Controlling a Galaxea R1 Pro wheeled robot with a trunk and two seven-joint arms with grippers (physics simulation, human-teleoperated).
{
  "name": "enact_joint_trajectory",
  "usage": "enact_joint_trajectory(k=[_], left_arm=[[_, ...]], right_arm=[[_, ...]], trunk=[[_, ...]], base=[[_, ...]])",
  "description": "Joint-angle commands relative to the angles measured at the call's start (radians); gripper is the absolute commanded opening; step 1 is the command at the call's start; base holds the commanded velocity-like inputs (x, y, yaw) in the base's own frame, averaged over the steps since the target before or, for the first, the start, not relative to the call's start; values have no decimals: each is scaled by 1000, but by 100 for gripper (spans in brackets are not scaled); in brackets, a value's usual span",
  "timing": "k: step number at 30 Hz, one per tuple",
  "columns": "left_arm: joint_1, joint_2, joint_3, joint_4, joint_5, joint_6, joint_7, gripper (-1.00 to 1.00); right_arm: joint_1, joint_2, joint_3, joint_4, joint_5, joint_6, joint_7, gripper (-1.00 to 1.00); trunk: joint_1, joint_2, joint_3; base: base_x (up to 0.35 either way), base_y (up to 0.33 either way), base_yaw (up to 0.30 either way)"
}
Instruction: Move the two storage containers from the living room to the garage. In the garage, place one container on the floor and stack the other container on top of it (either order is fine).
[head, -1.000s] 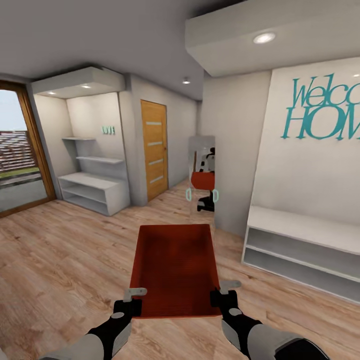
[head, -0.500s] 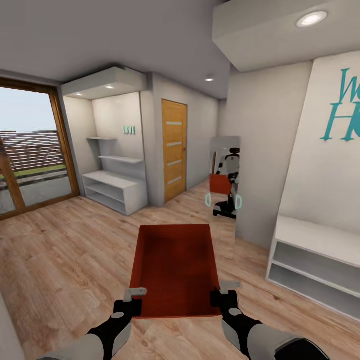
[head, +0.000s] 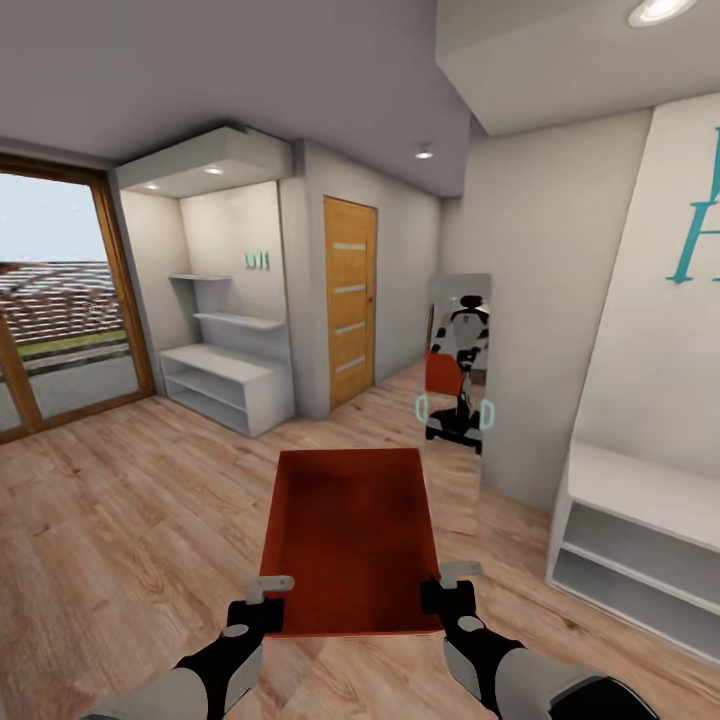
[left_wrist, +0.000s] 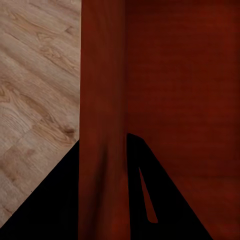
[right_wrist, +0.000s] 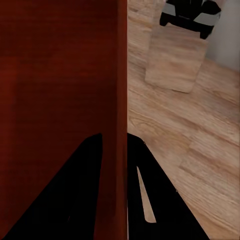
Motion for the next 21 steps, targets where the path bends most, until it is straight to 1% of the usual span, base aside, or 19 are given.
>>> enact_joint_trajectory(k=[1, 15, 21], left_arm=[[-1, 0, 1, 0, 7, -1, 7, -100], [-1, -1, 1, 0, 7, -2, 7, -100], [-1, 0, 1, 0, 7, -2, 7, -100]], right_arm=[[-2, 8, -56, -1, 8, -1, -1, -100], [-1, 7, -56, -1, 7, -1, 0, -100], [-2, 8, -56, -1, 7, -1, 0, -100]], trunk=[[1, -2, -2], [1, -2, -2], [1, -2, -2]], base=[[321, 0, 0], [321, 0, 3], [321, 0, 196]])
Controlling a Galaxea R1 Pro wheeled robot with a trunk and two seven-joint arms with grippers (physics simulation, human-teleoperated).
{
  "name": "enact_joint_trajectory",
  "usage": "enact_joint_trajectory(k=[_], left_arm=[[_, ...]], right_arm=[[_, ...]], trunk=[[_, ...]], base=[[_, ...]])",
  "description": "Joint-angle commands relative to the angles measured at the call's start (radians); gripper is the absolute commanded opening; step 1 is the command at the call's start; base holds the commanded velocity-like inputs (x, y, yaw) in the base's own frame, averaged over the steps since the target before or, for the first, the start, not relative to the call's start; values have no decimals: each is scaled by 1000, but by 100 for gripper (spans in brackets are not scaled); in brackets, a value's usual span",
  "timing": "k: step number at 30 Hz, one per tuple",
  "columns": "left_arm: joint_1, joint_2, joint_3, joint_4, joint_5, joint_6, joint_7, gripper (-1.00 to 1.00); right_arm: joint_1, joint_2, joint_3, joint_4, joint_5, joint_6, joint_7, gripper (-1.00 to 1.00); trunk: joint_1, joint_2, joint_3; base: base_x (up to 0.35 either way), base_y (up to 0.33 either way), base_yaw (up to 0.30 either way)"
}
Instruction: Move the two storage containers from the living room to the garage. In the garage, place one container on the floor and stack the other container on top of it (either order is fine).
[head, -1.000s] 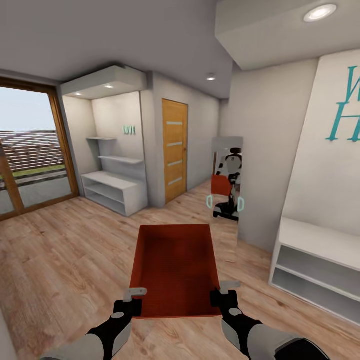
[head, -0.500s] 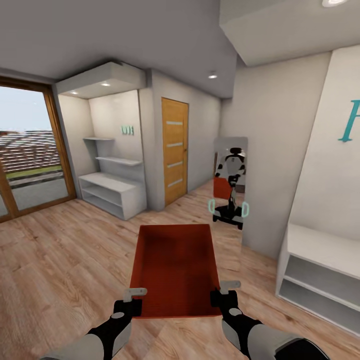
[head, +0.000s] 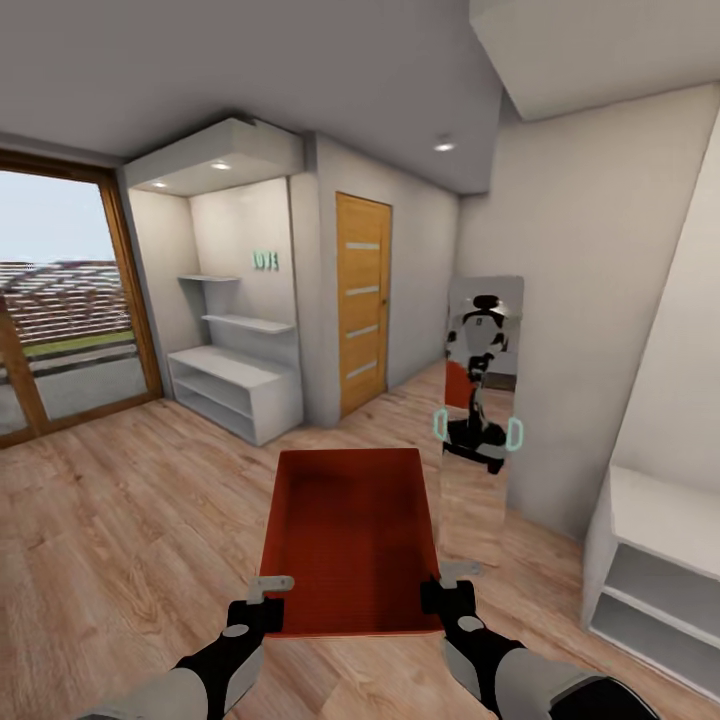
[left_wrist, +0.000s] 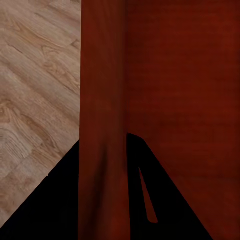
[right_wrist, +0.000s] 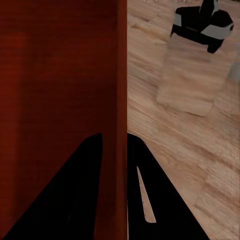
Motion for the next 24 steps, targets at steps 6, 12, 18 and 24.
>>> enact_joint_trajectory(k=[6, 12, 18, 24], left_arm=[[-1, -1, 0, 1, 8, -2, 7, -100], [-1, -1, 0, 1, 8, -2, 7, -100], [-1, -1, 0, 1, 7, -2, 7, -100], [-1, -1, 0, 1, 7, -2, 7, -100]], right_arm=[[-2, 8, -58, -1, 10, 0, -1, -100], [-2, 7, -58, -1, 10, 0, -1, -100], [-2, 8, -58, -1, 11, 0, -1, -100], [-2, 7, -58, -1, 11, 0, 0, -100]], trunk=[[1, -2, -2], [1, -2, -2], [1, -2, -2], [1, -2, -2]], base=[[321, 0, 259], [321, 0, 267], [321, 0, 267], [321, 0, 223]])
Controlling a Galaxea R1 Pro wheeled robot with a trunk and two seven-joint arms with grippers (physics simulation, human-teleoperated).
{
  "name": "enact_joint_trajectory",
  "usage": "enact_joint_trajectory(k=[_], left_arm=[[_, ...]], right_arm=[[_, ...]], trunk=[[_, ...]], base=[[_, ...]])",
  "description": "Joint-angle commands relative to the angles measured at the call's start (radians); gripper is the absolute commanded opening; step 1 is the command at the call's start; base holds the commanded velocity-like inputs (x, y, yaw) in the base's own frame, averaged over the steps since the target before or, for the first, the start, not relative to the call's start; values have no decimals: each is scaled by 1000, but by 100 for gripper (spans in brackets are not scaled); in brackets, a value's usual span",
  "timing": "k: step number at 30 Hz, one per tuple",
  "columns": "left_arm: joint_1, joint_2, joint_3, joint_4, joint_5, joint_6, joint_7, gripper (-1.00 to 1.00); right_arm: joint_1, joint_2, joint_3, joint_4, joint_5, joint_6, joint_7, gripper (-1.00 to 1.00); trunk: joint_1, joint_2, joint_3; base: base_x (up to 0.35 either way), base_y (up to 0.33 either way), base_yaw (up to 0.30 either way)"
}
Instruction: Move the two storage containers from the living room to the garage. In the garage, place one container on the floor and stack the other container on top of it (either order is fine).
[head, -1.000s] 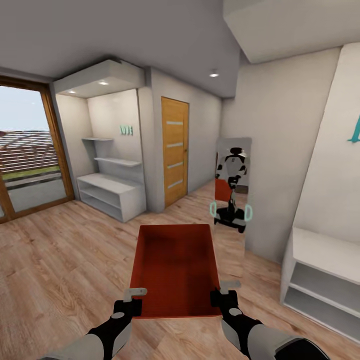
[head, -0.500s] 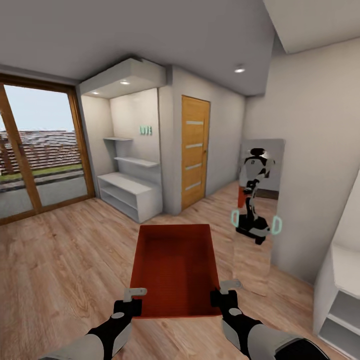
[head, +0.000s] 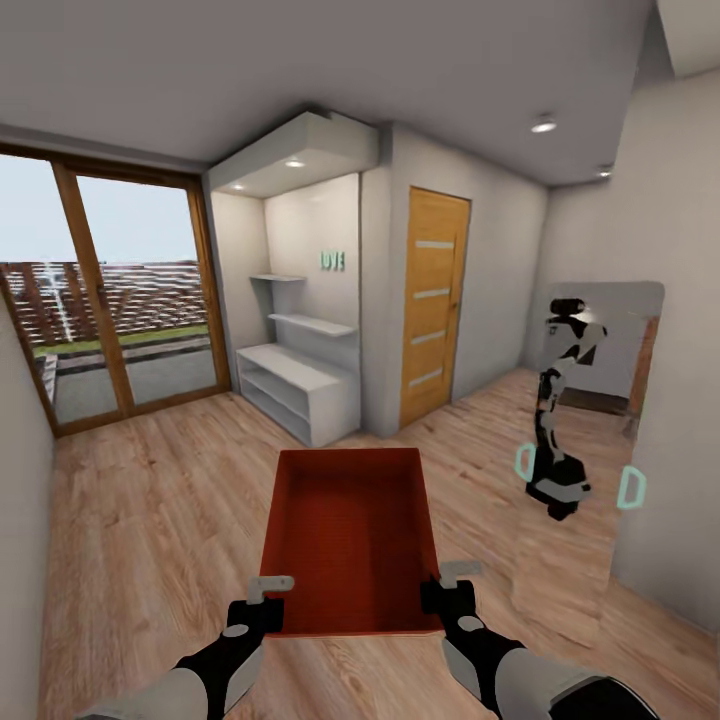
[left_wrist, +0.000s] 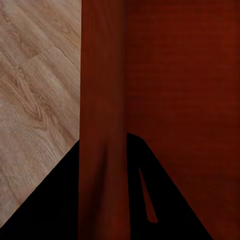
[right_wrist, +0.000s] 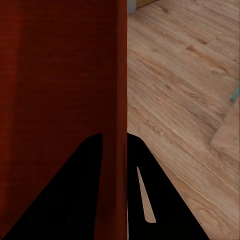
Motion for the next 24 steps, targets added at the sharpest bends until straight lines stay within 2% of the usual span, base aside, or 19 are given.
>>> enact_joint_trajectory(k=[1, 24], left_arm=[[-1, -1, 0, 0, 7, -2, 7, -100], [-1, -1, 0, 0, 7, -2, 7, -100]], right_arm=[[-2, 7, -57, -1, 11, 0, 0, -100], [-1, 8, -57, -1, 9, 0, -1, -100]], trunk=[[1, -2, -2], [1, -2, -2]], base=[[321, 0, 57], [321, 0, 4]])
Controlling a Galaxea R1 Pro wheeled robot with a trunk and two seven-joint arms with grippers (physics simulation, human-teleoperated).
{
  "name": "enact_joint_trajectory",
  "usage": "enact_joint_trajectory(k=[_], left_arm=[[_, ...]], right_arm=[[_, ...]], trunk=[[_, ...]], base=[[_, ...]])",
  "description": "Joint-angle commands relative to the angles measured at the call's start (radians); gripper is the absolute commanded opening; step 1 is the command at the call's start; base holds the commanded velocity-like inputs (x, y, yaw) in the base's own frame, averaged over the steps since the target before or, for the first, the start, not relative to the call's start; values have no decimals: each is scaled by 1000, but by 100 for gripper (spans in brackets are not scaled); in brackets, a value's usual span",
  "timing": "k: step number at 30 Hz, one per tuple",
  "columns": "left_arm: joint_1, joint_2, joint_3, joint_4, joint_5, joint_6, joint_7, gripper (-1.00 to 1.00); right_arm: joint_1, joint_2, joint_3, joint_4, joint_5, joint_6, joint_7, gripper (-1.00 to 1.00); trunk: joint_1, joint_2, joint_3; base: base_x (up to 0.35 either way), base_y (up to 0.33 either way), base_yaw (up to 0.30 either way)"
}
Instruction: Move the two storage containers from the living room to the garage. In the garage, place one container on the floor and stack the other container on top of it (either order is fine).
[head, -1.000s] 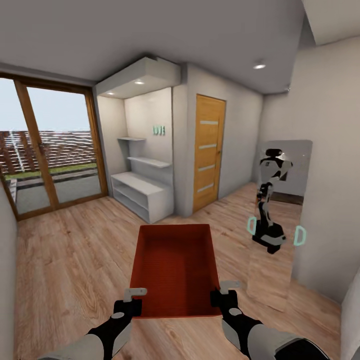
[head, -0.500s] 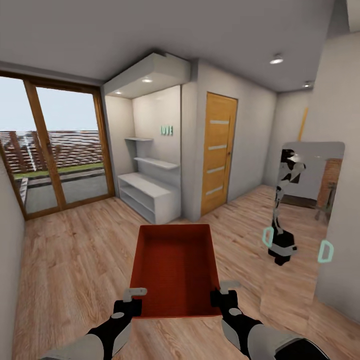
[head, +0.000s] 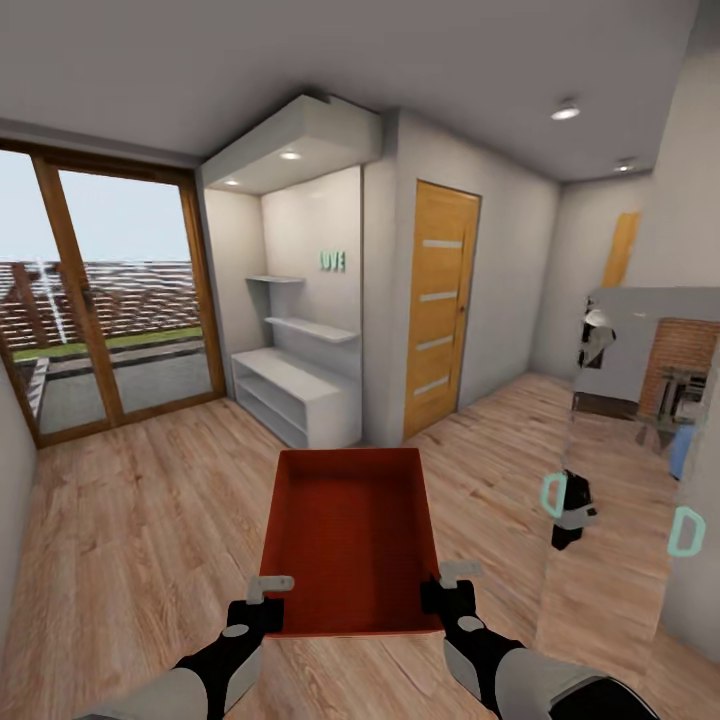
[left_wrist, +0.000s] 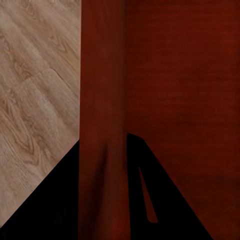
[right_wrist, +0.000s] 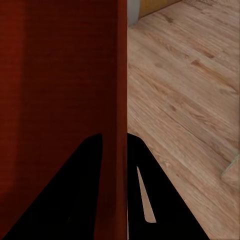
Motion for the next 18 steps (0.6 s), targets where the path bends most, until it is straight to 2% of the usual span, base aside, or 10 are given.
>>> enact_joint_trajectory(k=[1, 18], left_arm=[[-1, 0, 1, 0, 6, -1, 7, -100], [-1, -1, 1, 0, 6, -1, 7, -100]], right_arm=[[-1, 8, -58, -1, 10, 0, -1, -100], [-1, 7, -58, -1, 10, 0, -1, -100]], trunk=[[1, -2, -2], [1, -2, -2]], base=[[321, 0, 0], [321, 0, 0]])
